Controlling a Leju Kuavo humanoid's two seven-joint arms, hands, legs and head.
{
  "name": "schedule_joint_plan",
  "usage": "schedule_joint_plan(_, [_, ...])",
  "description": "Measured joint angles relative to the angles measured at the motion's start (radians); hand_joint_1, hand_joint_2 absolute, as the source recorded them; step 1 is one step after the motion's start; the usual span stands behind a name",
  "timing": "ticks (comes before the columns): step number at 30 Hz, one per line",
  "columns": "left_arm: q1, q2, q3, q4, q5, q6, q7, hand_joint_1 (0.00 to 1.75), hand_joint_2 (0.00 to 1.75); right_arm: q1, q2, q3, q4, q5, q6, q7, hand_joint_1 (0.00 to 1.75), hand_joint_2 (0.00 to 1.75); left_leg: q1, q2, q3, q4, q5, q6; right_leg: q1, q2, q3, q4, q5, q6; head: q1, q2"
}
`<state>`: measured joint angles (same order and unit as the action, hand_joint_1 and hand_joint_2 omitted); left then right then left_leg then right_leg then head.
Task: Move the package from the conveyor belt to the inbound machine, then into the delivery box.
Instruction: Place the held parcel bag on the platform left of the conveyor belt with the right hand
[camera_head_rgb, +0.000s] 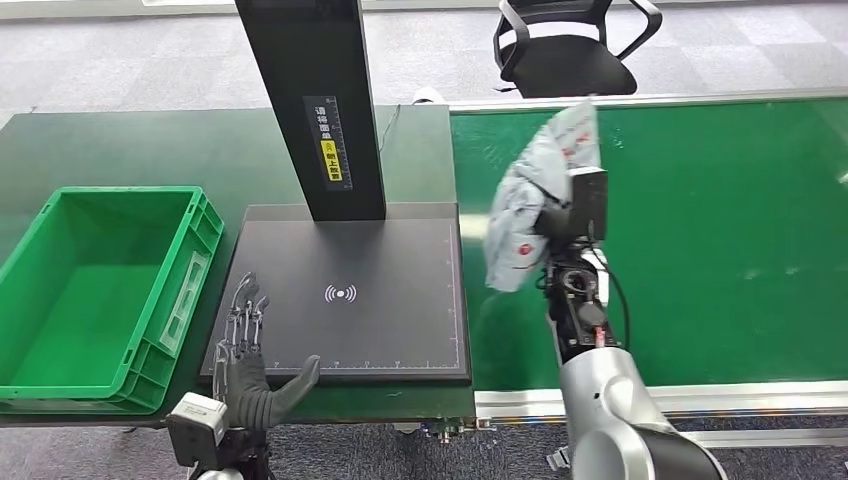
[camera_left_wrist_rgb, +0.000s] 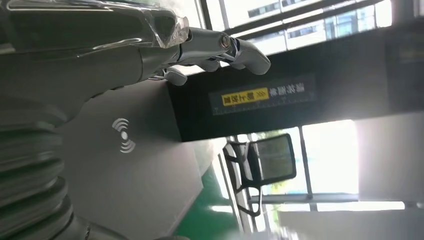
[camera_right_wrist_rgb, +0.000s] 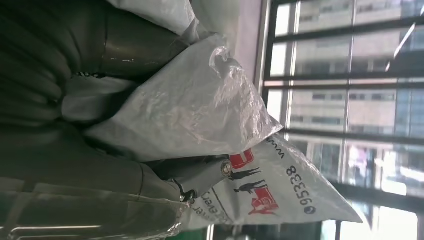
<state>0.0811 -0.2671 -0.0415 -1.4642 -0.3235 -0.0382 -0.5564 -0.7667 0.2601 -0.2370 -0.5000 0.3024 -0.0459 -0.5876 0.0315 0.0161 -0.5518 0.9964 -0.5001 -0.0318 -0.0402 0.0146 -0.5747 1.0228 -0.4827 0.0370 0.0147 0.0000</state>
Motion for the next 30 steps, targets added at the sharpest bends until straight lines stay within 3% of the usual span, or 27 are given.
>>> schedule_joint_plan(3, [-0.019,0.001,-0.007,0.015,-0.004,0.002,0.0,0.0,1.75,0.013,0.059,0.239,0.009,-0.289,0.003,0.052,1.75,1.75,0.001,-0.002,-0.001,0.0,0.001,-0.001,0.001,-0.001,-0.001,0.0,0.0,0.0,0.0,0.0])
schedule_joint_plan(5, [-0.026,0.002,-0.009,0.021,-0.004,0.003,0.001,0.0,1.75,0.016,0.079,0.389,0.009,-0.4,-0.001,0.07,1.75,1.75,0.001,-0.002,-0.002,0.0,0.001,-0.001,0.001,-0.001,-0.002,0.0,0.0,0.0,0.0,0.0])
schedule_joint_plan(12, [-0.031,0.006,-0.013,0.028,-0.011,0.008,0.003,0.0,1.75,0.021,0.105,0.715,0.009,-0.585,0.061,0.135,1.75,1.75,0.0,-0.004,-0.004,0.0,0.0,-0.001,0.0,-0.002,-0.002,-0.001,0.0,0.0,0.0,0.0])
schedule_joint_plan(17, [-0.03,0.006,-0.013,0.027,-0.014,0.009,0.006,0.0,1.75,0.023,0.105,0.863,0.009,-0.649,0.047,0.163,1.75,1.75,0.001,-0.004,-0.004,0.0,0.001,-0.001,0.001,-0.002,-0.002,0.0,0.0,0.0,0.0,0.0])
schedule_joint_plan(20, [-0.028,0.006,-0.014,0.022,-0.021,0.009,0.013,0.0,1.75,0.021,0.105,0.96,0.012,-0.717,-0.028,0.221,1.46,1.75,0.001,-0.004,-0.004,0.0,0.001,-0.001,0.001,-0.002,-0.002,0.0,0.0,0.0,0.0,0.0])
schedule_joint_plan(21, [-0.027,0.006,-0.014,0.019,-0.023,0.009,0.018,0.0,1.75,0.021,0.105,0.992,0.016,-0.737,-0.064,0.238,1.02,1.75,0.001,-0.004,-0.004,0.0,0.001,-0.001,0.001,-0.002,-0.002,-0.001,0.0,0.0,0.0,0.0])
schedule_joint_plan(24, [-0.024,0.006,-0.017,0.011,-0.025,0.009,0.03,0.0,1.75,0.015,0.105,1.05,0.035,-0.77,-0.133,0.259,0.0,1.75,0.001,-0.004,-0.004,0.0,0.001,-0.001,0.001,-0.002,-0.002,-0.001,0.0,0.0,0.0,0.0])
schedule_joint_plan(30, [-0.023,0.006,-0.019,0.007,-0.025,0.008,0.041,0.0,1.75,-0.012,0.097,1.053,0.084,-0.776,-0.146,0.256,0.0,1.75,0.0,-0.004,-0.003,0.0,0.001,-0.001,0.0,-0.002,-0.002,-0.001,0.0,0.0,0.0,0.0])
